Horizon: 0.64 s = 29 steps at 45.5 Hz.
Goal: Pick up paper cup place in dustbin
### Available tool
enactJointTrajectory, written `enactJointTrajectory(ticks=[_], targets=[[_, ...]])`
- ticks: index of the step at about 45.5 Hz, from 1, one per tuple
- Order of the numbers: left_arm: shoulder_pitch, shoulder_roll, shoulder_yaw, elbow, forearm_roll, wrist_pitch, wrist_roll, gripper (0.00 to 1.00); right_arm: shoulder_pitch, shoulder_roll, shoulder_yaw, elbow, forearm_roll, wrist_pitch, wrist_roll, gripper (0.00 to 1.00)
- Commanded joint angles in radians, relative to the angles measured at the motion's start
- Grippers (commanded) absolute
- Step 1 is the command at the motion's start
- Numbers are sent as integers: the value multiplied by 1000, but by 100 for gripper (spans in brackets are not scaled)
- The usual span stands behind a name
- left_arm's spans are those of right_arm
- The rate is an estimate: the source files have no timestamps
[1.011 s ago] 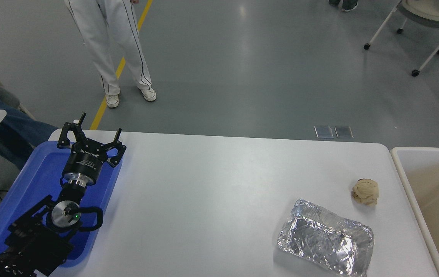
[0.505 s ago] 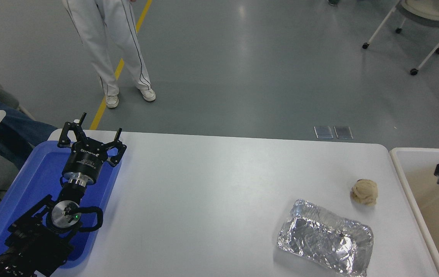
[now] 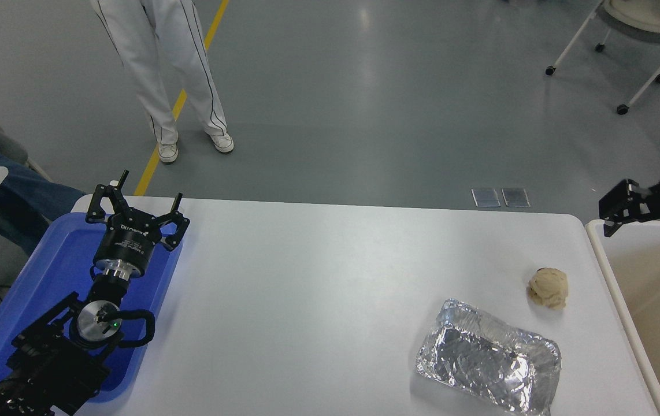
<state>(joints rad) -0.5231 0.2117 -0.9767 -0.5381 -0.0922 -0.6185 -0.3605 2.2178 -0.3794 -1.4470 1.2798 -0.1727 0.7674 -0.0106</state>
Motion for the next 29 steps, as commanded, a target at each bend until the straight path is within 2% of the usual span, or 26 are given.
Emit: enactJointTrajectory(ticks=[1,29], targets=[[0,0,0,0,0,0,0,100,177,99,54,98,-1,18,0,100],[0,0,0,1,0,0,0,100,238,102,111,136,1,18,0,100]])
